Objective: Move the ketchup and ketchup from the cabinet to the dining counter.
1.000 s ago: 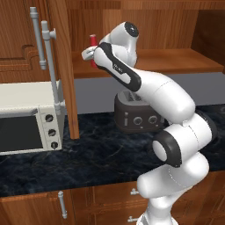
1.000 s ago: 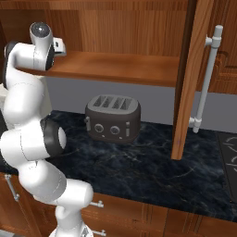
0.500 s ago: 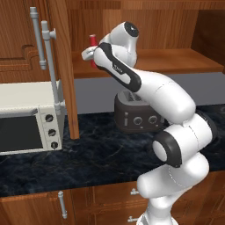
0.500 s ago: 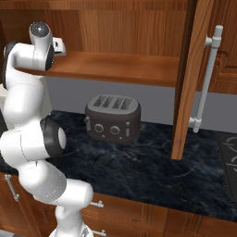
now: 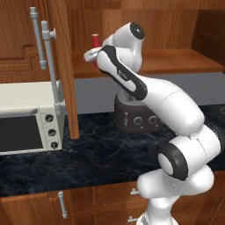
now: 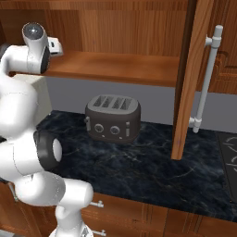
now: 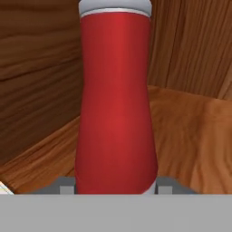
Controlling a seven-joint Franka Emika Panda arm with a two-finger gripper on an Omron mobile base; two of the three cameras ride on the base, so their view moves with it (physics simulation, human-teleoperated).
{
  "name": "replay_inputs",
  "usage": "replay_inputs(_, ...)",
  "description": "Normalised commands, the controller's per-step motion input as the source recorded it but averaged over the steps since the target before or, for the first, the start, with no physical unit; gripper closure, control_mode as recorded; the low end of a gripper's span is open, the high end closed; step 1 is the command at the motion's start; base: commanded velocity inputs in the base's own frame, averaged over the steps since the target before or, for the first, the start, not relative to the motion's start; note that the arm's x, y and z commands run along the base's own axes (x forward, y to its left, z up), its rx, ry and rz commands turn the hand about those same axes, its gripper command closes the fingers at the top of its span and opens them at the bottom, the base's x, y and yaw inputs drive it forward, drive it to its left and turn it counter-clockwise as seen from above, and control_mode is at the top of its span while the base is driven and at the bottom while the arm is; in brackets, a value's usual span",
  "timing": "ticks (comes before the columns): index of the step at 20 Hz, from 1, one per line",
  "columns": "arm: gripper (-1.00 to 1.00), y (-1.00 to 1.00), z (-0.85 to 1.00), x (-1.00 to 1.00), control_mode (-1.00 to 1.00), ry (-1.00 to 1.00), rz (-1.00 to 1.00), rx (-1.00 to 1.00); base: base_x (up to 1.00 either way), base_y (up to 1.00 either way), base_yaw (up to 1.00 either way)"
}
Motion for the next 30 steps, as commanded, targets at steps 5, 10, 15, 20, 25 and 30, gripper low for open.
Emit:
replay_inputs(5, 1.0, -0.29, 0.0, -0.5, -1.0, -0.12, 0.0, 0.0, 0.0, 0.0, 0.0)
replay_inputs(10, 1.0, -0.47, 0.06, -0.69, -1.0, -0.07, -0.01, 0.0, 0.0, 0.0, 0.0)
replay_inputs(15, 1.0, -0.58, 0.19, -0.87, -1.0, 0.0, -0.04, 0.0, 0.0, 0.0, 0.0)
replay_inputs(20, 1.0, -0.48, 0.27, -0.96, -1.0, 0.0, -0.12, 0.0, 0.0, 0.0, 0.0)
replay_inputs(25, 1.0, -0.34, 0.27, -0.9, -1.0, 0.0, -0.18, 0.0, 0.0, 0.0, 0.0)
replay_inputs(30, 1.0, -0.32, 0.07, -0.82, -1.0, 0.0, -0.19, 0.0, 0.0, 0.0, 0.0)
